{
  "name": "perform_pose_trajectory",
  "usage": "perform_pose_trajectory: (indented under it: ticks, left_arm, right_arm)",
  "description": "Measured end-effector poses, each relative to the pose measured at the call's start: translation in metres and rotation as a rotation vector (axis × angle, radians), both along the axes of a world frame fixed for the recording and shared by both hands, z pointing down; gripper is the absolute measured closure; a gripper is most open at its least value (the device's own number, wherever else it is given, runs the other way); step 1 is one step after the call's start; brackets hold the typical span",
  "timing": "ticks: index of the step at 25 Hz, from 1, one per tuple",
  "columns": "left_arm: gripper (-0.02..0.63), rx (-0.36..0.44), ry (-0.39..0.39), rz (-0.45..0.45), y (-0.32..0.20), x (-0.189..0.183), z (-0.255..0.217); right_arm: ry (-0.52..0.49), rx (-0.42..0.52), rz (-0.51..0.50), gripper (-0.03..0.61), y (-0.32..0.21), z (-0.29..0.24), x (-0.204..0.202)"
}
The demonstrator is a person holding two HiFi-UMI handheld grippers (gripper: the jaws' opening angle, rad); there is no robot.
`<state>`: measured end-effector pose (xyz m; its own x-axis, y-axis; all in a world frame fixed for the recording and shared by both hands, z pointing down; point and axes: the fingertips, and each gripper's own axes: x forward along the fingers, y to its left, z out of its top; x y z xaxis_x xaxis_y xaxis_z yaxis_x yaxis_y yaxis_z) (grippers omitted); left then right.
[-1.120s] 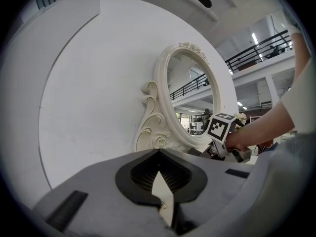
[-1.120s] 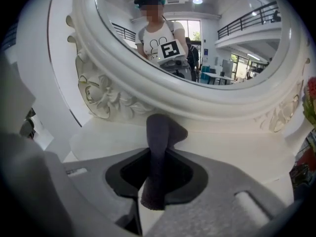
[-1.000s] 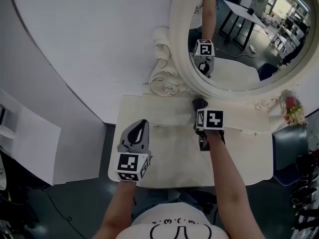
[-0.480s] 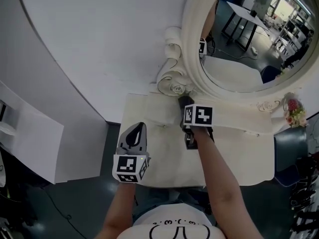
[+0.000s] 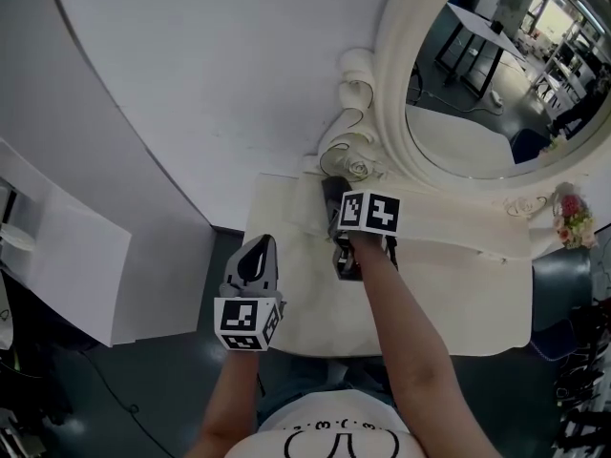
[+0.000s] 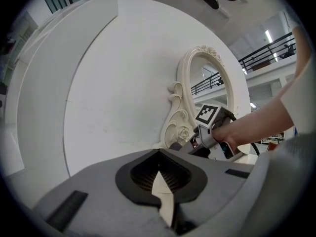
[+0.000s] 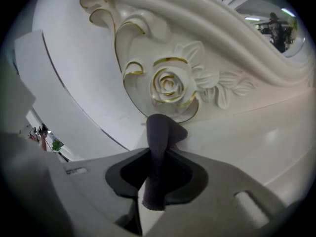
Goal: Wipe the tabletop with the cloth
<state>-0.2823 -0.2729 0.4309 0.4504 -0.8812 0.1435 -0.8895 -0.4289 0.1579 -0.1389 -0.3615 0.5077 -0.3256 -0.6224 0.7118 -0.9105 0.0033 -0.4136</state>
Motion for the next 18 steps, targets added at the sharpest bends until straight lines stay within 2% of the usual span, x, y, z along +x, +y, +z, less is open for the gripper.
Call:
perform_pose_trajectory:
  ticks: [10,15,18]
  left_arm:
    - [0.617,-0.021,0.012,-0.098,0.002,-0.050,0.006]
    - [0.617,-0.027,0.040,-0.158,0.005,-0.075,0.005]
    - [0.617,-0.031,0.033,-0.194,0.009,-0.092,0.006]
  right_arm:
    - [-0.121,0.012,-0.073,0.500,-0.003,-0.001,-0.080]
    - [-0.374,0.005,-0.149,0.500,0.011,-0.010,-0.135]
    - [-0.462,0.004,-0.179,0.499,0.021,-0.009,-0.159]
